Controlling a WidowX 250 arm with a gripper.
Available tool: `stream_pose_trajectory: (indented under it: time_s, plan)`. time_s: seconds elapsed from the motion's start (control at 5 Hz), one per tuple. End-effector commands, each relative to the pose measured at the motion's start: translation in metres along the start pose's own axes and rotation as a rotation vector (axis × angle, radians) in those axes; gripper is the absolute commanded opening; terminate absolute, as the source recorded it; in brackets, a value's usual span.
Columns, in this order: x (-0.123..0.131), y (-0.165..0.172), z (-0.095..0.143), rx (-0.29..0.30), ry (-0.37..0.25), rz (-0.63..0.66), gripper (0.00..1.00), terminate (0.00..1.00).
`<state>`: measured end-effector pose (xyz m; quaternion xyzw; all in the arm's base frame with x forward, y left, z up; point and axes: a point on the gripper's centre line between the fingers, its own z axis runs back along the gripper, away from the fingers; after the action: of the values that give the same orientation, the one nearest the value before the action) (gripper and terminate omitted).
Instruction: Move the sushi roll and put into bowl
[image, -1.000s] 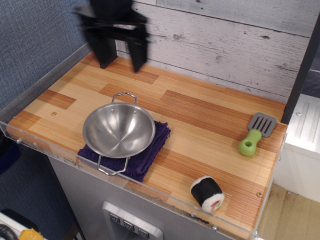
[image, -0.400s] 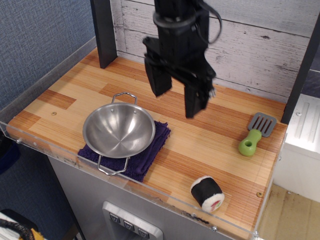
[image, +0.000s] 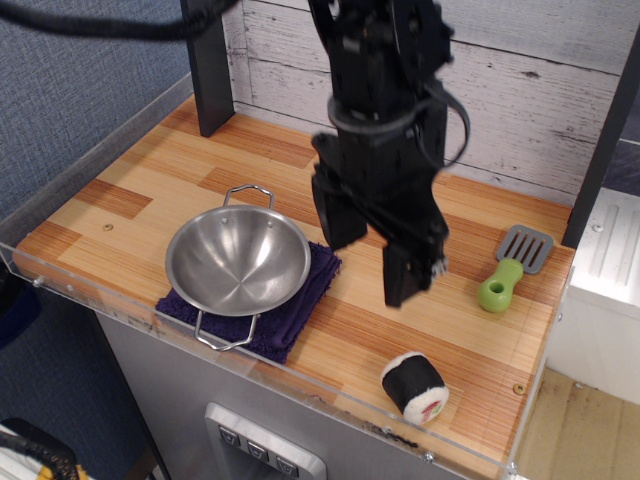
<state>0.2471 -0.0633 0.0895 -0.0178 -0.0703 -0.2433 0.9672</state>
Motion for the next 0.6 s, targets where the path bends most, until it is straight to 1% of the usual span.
stream_pose_trajectory:
  time_s: [0.0,0.2,0.4]
  plan:
    - [-0.002,-0.029,-0.017,-0.027,-0.045,-0.088,1.00,0.00]
    - [-0.005,-0.037,-0.033,-0.039,-0.058,-0.116,1.00,0.00]
    - [-0.006,-0.039,-0.044,-0.038,-0.029,-0.124,1.00,0.00]
